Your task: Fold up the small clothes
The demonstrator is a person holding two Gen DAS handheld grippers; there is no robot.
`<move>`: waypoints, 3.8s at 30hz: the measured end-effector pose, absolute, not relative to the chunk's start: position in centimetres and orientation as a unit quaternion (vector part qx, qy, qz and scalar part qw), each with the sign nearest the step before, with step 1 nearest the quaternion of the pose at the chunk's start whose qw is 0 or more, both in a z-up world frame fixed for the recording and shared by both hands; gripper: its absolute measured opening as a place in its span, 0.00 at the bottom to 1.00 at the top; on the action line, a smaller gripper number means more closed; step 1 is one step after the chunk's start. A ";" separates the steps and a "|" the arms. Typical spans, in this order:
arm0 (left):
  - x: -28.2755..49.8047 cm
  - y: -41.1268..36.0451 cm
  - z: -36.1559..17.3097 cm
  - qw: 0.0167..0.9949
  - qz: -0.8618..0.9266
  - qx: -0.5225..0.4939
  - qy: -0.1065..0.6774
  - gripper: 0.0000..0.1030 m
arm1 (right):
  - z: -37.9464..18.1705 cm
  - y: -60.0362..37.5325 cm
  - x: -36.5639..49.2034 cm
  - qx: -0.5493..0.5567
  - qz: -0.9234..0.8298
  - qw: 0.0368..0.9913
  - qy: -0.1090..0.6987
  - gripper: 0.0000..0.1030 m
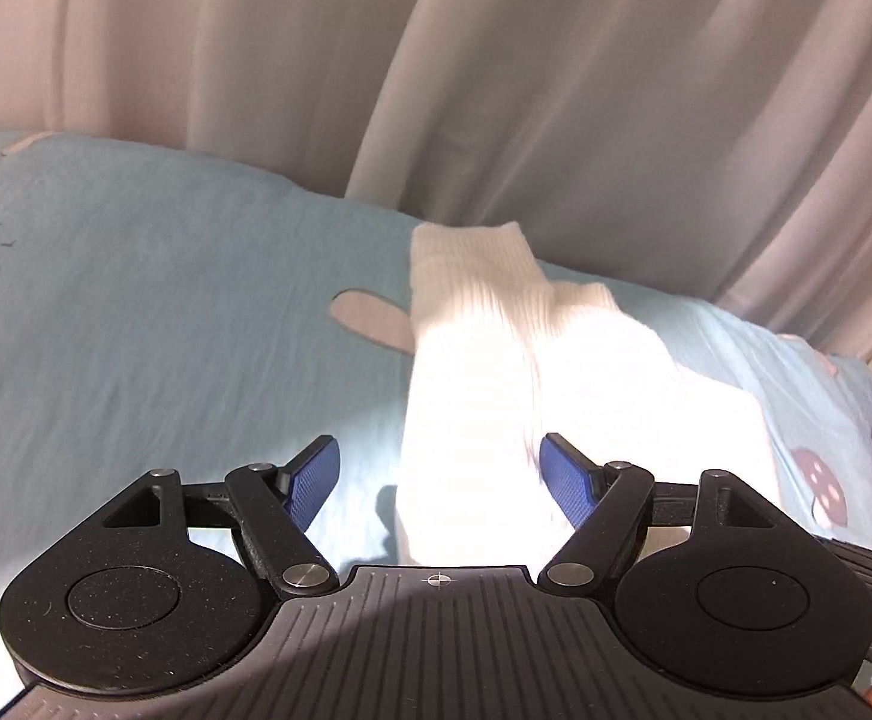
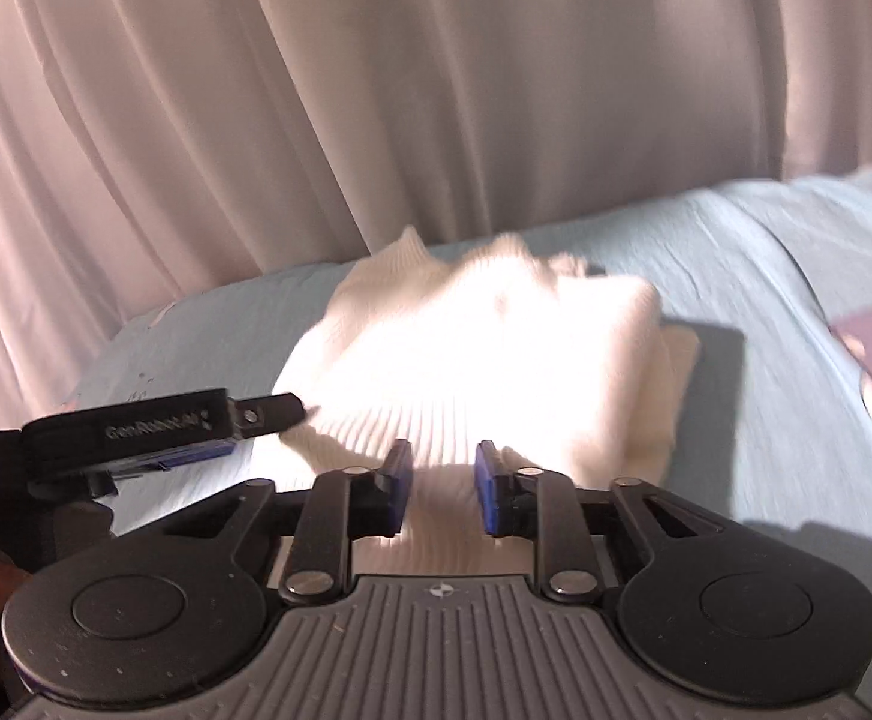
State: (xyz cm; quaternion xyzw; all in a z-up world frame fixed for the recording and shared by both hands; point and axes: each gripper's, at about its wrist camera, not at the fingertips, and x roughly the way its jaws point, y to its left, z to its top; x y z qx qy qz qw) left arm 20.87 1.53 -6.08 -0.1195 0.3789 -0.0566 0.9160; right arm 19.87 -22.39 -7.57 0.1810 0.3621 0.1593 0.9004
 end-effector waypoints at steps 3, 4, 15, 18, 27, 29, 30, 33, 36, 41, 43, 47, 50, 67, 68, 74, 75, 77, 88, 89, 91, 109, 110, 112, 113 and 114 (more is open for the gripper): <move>16.9 1.9 -5.9 0.911 -0.059 -0.098 0.397 0.76 | -8.5 -25.1 16.6 0.258 0.162 0.874 0.380 0.31; 15.8 2.0 -6.1 0.907 -0.062 -0.093 0.406 0.76 | -8.8 -25.6 16.2 0.278 0.164 0.863 0.388 0.33; 13.7 -0.7 -7.9 0.890 -0.088 -0.044 0.445 0.75 | -13.8 -27.2 17.4 0.511 0.139 0.746 0.404 0.44; 14.1 -1.1 -8.3 0.897 -0.071 -0.050 0.434 0.76 | -14.3 -27.0 17.7 0.530 0.127 0.735 0.404 0.21; 13.9 2.3 -8.3 0.899 -0.011 -0.091 0.429 0.76 | -12.0 -26.5 16.9 0.405 0.120 0.815 0.397 0.14; 13.7 2.5 -8.2 0.897 -0.012 -0.094 0.431 0.76 | -11.3 -26.0 17.0 0.386 0.117 0.825 0.395 0.14; 13.6 2.5 -8.1 0.897 -0.013 -0.094 0.432 0.76 | -11.0 -25.9 17.1 0.371 0.114 0.832 0.396 0.13; 13.6 2.4 -7.8 0.898 -0.016 -0.094 0.430 0.75 | -9.9 -25.6 17.1 0.318 0.100 0.860 0.386 0.12; 13.2 2.2 -7.5 0.899 -0.021 -0.093 0.427 0.75 | -9.8 -25.8 17.3 0.297 0.085 0.867 0.390 0.11; 12.3 2.4 -7.4 0.898 -0.023 -0.096 0.428 0.75 | -9.1 -25.6 16.7 0.248 0.073 0.888 0.379 0.11; 12.0 2.6 -7.4 0.896 -0.020 -0.098 0.432 0.75 | -8.3 -26.2 16.0 0.257 0.103 0.886 0.372 0.14; 11.4 3.7 -6.6 0.897 -0.008 -0.103 0.430 0.73 | -6.4 -27.8 14.6 0.252 0.097 0.905 0.328 0.34; 11.1 4.2 -5.8 0.901 -0.005 -0.114 0.420 0.73 | -6.4 -27.6 15.3 0.255 0.122 0.900 0.332 0.47; 11.1 2.4 -5.6 0.892 -0.041 -0.089 0.442 0.76 | -8.8 -26.4 14.9 0.257 0.106 0.857 0.433 0.09; 11.1 2.1 -5.6 0.890 -0.042 -0.082 0.447 0.78 | -8.3 -26.2 14.6 0.245 0.102 0.859 0.437 0.14; 11.2 0.2 -5.1 0.875 -0.018 -0.033 0.483 0.86 | -6.0 -23.2 13.7 0.161 0.059 0.856 0.487 0.71; 11.3 -0.2 -5.1 0.873 -0.010 -0.023 0.487 0.86 | -5.7 -22.8 13.9 0.152 0.054 0.856 0.491 0.75; 11.5 -0.6 -4.9 0.867 -0.001 -0.012 0.498 0.86 | -4.9 -22.6 14.0 0.132 0.045 0.859 0.492 0.78; 11.1 -1.1 -2.0 0.880 0.017 -0.009 0.474 0.94 | -1.8 -19.4 14.9 0.058 0.012 0.877 0.477 0.84; 11.2 -1.0 -1.9 0.880 0.014 -0.013 0.475 0.94 | -1.7 -19.4 15.0 0.056 0.013 0.877 0.477 0.84; 11.2 -0.8 -1.7 0.878 0.011 -0.022 0.477 0.94 | -1.6 -19.1 15.2 0.057 0.012 0.876 0.479 0.84; 11.8 -1.7 -2.1 0.864 0.013 0.012 0.503 0.94 | -1.9 -18.5 15.8 0.054 -0.024 0.864 0.500 0.84; 11.8 -1.7 -2.1 0.864 0.011 0.013 0.504 0.94 | -2.0 -18.5 15.8 0.053 -0.024 0.864 0.500 0.84; 11.9 -1.8 -2.1 0.863 0.010 0.013 0.506 0.94 | -1.9 -18.5 15.8 0.051 -0.024 0.864 0.500 0.84; 11.9 -1.8 -2.2 0.862 0.010 0.013 0.506 0.94 | -1.9 -18.4 15.8 0.050 -0.024 0.865 0.499 0.84; 11.9 -1.8 -2.1 0.862 0.010 0.013 0.507 0.94 | -1.9 -18.4 15.8 0.050 -0.024 0.865 0.499 0.84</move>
